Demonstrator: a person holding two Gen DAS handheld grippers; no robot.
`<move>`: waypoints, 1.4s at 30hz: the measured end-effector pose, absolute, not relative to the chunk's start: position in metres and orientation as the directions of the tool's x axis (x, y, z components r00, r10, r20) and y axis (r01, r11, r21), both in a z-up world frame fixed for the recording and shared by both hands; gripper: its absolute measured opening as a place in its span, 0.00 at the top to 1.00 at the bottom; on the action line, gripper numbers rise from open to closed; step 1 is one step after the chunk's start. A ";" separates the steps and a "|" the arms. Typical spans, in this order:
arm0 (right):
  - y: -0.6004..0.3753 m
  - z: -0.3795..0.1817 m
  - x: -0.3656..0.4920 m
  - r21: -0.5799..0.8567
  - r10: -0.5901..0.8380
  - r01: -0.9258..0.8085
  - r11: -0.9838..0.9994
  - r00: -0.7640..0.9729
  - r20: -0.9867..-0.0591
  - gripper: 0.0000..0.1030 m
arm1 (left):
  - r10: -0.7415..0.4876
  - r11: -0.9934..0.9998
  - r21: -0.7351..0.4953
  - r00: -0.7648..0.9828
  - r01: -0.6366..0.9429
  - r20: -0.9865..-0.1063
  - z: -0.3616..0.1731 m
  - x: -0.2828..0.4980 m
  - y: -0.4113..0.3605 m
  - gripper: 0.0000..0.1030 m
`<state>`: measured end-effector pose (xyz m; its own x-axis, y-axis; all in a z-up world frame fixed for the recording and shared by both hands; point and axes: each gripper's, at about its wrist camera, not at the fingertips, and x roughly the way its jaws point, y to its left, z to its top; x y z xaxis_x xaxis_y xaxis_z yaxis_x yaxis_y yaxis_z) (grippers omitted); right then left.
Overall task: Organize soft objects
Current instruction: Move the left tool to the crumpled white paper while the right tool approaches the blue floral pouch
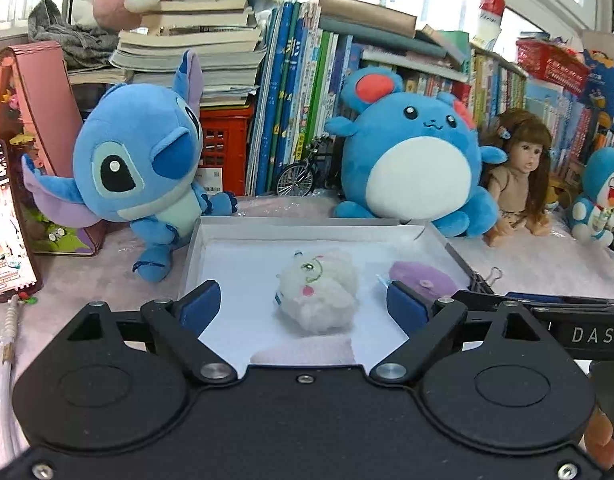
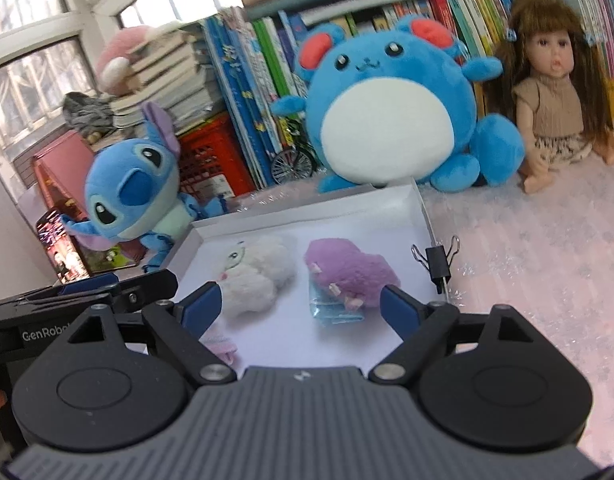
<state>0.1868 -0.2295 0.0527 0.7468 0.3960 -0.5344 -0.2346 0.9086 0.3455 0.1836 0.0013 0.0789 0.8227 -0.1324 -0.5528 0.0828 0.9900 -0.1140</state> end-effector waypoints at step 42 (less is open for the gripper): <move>-0.215 0.023 0.032 0.008 0.345 -0.371 0.929 0.856 -0.384 0.03 | -0.053 0.998 -0.062 0.829 0.021 -0.557 0.017 0.046 0.035 0.08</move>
